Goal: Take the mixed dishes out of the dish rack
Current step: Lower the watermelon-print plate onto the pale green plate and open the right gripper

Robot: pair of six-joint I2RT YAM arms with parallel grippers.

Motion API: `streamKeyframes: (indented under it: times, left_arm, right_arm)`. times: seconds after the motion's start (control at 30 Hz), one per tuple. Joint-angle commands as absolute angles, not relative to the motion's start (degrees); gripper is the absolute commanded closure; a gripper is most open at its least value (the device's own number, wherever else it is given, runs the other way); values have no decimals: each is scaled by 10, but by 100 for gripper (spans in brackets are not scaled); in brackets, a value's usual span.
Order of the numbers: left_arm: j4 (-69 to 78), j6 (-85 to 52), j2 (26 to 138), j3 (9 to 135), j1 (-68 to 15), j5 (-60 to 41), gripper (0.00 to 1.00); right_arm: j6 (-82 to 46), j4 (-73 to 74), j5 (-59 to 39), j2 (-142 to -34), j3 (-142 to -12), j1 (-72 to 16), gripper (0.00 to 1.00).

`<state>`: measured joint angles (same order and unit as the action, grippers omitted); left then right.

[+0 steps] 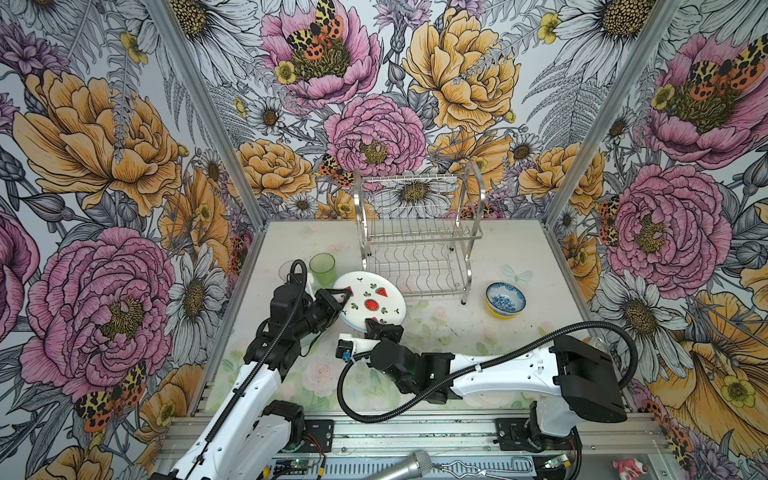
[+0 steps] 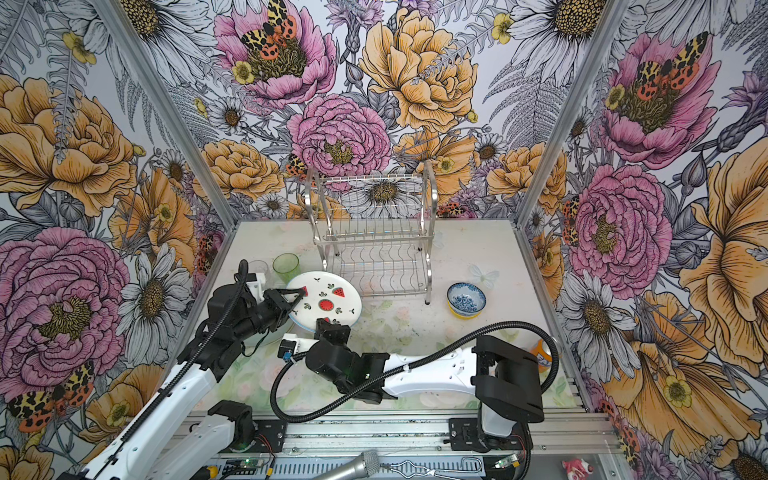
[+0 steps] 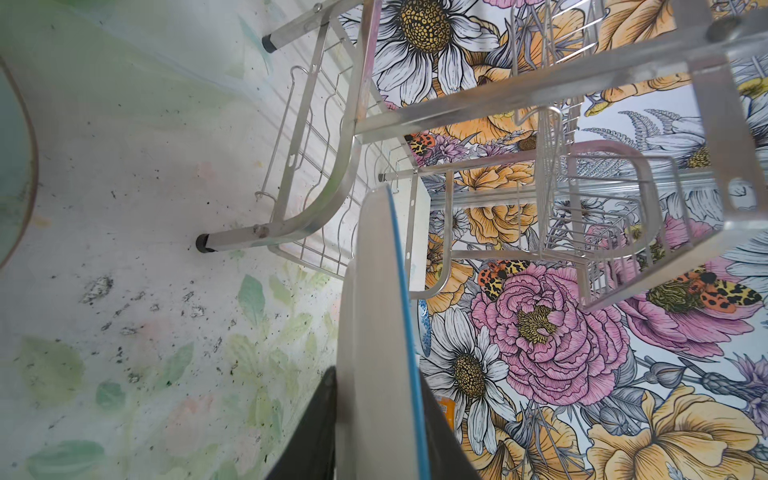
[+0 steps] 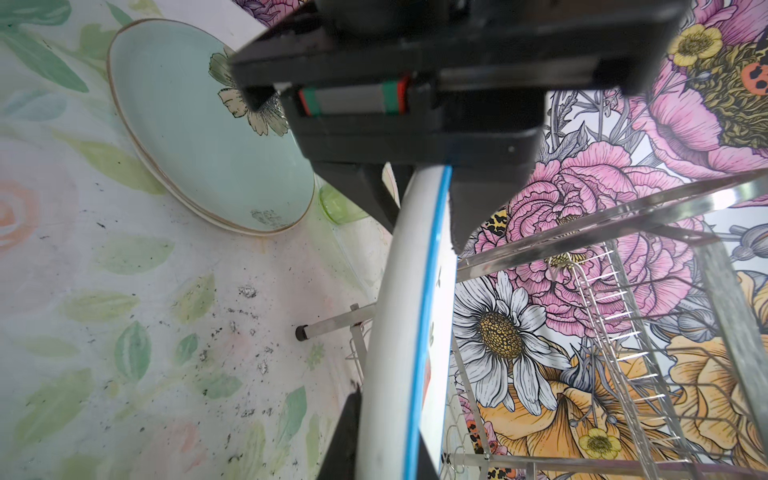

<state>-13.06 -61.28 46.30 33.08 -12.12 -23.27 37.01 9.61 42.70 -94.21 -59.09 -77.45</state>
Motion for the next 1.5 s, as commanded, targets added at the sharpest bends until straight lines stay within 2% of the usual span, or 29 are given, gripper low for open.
streamKeyframes:
  times: [0.0, 0.13, 0.17, 0.2, 0.3, 0.4, 0.93, 1.17, 1.47]
  left_arm:
    - [-85, -579, 461, 324, -107, -247, 77]
    - [-74, -579, 461, 313, -96, -254, 87]
    - [-72, -579, 462, 310, -93, -256, 92]
    - [-71, -579, 462, 308, -90, -258, 100]
    - [-68, -579, 463, 302, -83, -260, 100]
    - [-59, -582, 464, 300, -76, -266, 100]
    - [-103, -544, 442, 287, -48, -228, 100]
    - [-113, -558, 349, 241, -38, -146, 100]
    - [-203, -555, 240, 242, 20, -108, 100]
  right_arm:
    - [336, 178, 446, -918, -623, -778, 90]
    - [329, 178, 451, -909, -616, -778, 73]
    - [325, 178, 451, -906, -614, -778, 65]
    - [321, 178, 451, -903, -612, -777, 54]
    - [309, 178, 454, -888, -602, -776, 32]
    - [291, 178, 447, -863, -586, -772, 23]
    - [190, 170, 406, -722, -517, -720, 13]
    - [142, 153, 344, -645, -487, -644, 10]
    - [100, 134, 340, -602, -460, -569, 9]
